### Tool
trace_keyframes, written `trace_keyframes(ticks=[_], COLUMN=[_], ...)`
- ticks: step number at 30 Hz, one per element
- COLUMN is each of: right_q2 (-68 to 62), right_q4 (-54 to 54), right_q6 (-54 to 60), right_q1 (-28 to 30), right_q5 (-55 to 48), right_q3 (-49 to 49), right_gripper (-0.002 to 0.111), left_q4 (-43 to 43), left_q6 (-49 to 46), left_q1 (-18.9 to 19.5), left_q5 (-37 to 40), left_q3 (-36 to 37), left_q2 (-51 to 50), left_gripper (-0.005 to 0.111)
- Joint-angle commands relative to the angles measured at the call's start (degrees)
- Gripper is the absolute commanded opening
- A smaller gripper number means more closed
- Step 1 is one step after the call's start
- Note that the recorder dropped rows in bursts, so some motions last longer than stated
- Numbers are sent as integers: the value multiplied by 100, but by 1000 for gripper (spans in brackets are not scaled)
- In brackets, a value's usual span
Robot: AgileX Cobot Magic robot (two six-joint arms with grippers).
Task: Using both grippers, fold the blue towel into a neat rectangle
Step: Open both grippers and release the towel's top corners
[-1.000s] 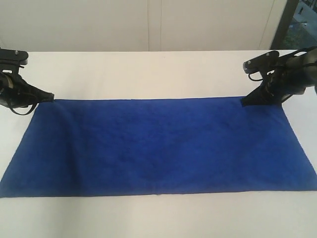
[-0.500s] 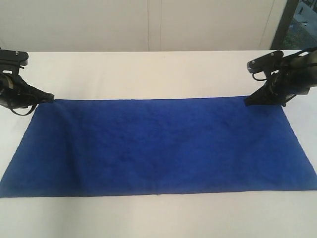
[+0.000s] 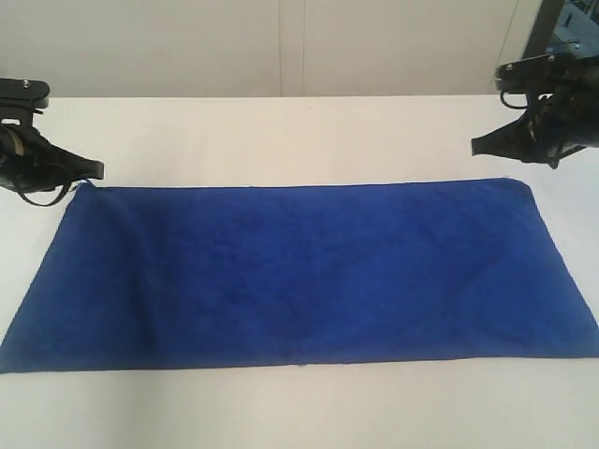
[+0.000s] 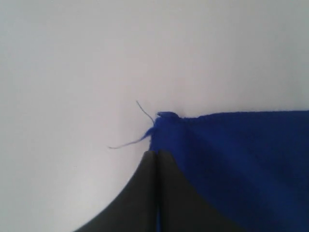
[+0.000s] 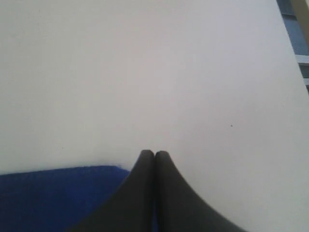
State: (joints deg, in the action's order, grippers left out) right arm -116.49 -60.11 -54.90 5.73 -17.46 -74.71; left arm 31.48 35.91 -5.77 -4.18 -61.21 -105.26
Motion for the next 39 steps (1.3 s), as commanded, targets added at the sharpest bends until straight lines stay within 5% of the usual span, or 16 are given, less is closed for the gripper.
trace_keyframes(ticks=[1, 39], right_q2=[107, 107], right_q4=[135, 313], right_q6=[119, 366], right_q1=[0, 0], right_q5=[-84, -32], right_q3=[8, 148], right_gripper=[0, 0], left_q4=[45, 66], left_q6=[14, -749], left_q1=[-311, -353], left_q5=[221, 1395], left_q3=[53, 53], left_q2=[-226, -736], left_gripper=[0, 0])
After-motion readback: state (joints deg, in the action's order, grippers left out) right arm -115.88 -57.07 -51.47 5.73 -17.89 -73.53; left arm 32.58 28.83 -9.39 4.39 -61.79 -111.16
